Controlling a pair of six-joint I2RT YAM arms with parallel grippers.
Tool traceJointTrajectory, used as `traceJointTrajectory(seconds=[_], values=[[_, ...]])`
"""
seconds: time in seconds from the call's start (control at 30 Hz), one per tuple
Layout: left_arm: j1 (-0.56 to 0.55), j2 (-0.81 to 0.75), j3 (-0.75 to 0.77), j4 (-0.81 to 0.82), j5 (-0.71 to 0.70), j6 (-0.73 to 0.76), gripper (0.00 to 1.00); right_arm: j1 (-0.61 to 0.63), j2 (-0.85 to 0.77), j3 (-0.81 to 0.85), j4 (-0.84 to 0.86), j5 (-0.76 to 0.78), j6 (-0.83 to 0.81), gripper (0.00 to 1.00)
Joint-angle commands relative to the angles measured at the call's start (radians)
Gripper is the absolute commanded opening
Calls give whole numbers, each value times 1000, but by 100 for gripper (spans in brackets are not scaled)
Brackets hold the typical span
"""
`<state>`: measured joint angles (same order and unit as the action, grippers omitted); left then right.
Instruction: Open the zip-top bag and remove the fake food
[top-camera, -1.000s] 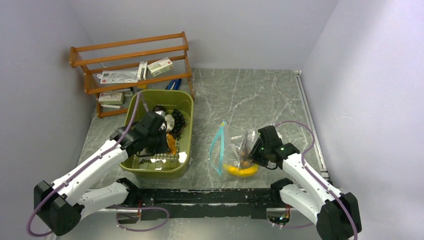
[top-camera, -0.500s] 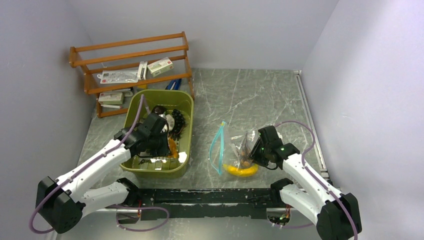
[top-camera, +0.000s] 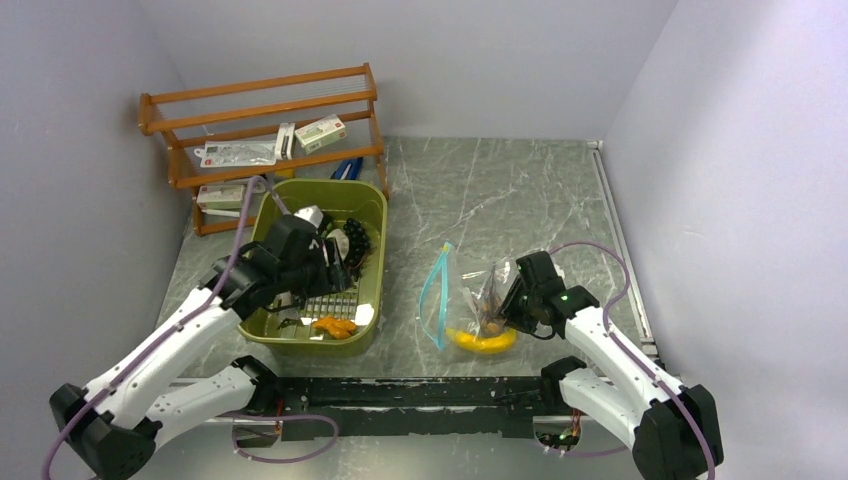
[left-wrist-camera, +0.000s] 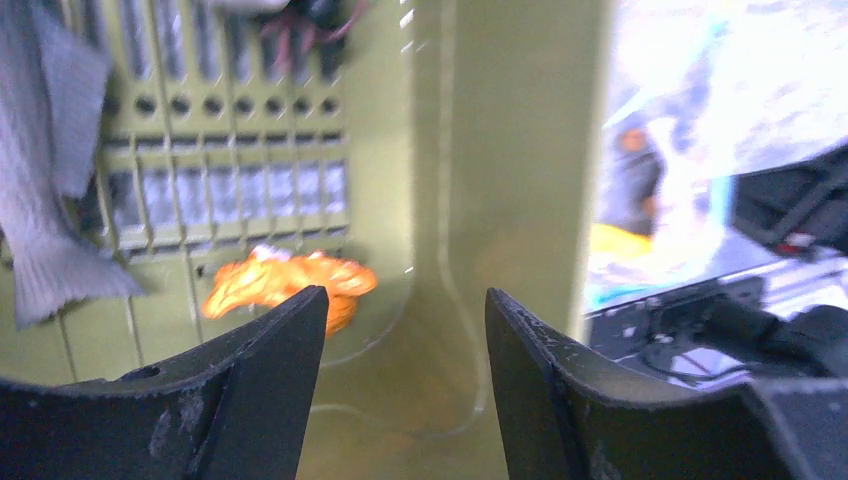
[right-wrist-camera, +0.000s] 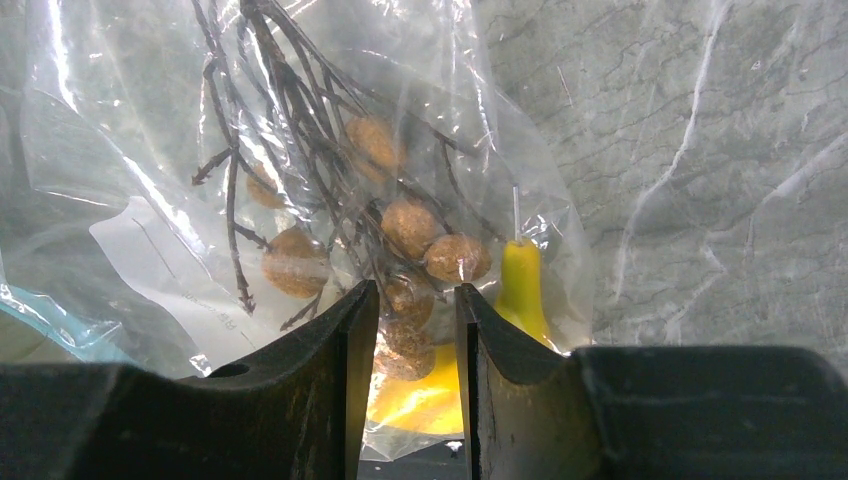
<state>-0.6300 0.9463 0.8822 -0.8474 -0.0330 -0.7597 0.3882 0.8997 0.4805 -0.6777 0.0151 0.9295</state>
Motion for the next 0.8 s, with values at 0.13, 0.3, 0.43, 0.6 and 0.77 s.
traceJointTrajectory(seconds=[0.13,0.3,0.43,0.6,0.77], values=[[4,18,136,288,292,102,64,4,8,17,6,9,2,35],[-102,155,208,309,345,101,53,4,-14,5,7,4,11,35],[-255,302,293,273,235,102,53,4,-27,-6,4,-2,20,35],[-341,435,278,255,112,40,41,3,-27,0,-2,-7,19,35],[-366,489,223,333,98,-1,41,4,-37,-1,-11,2,20,35]])
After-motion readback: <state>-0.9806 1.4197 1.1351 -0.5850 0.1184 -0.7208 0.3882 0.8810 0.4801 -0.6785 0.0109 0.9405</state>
